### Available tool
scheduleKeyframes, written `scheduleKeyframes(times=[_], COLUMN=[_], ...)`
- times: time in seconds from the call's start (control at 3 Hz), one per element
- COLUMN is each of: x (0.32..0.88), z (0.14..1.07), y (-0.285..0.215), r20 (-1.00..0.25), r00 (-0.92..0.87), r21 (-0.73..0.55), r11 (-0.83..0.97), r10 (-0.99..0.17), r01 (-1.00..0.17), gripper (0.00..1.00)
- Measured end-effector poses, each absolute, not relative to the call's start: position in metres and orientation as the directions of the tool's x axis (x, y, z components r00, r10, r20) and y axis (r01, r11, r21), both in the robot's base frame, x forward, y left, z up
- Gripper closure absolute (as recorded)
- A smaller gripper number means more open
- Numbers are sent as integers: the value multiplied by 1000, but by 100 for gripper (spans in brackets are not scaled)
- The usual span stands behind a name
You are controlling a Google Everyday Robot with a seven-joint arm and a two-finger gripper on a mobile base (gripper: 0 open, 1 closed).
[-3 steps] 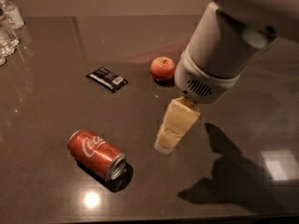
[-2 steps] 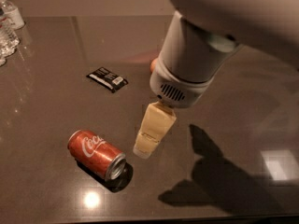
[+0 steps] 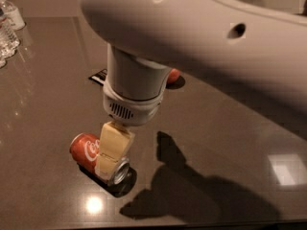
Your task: Pick coke can
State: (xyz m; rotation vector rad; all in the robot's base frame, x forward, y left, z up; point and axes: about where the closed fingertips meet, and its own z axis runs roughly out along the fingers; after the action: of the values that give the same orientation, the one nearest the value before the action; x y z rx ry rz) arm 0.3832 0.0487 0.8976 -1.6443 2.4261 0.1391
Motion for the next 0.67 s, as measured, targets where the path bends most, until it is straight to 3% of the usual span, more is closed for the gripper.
scheduleKeyframes(times=[0.67], x=[370], z=[871], y=[104], r20=[-142], r00=[-342], r21=[-30], r11=[349], r10=[-929], r01=[-937], gripper=[0])
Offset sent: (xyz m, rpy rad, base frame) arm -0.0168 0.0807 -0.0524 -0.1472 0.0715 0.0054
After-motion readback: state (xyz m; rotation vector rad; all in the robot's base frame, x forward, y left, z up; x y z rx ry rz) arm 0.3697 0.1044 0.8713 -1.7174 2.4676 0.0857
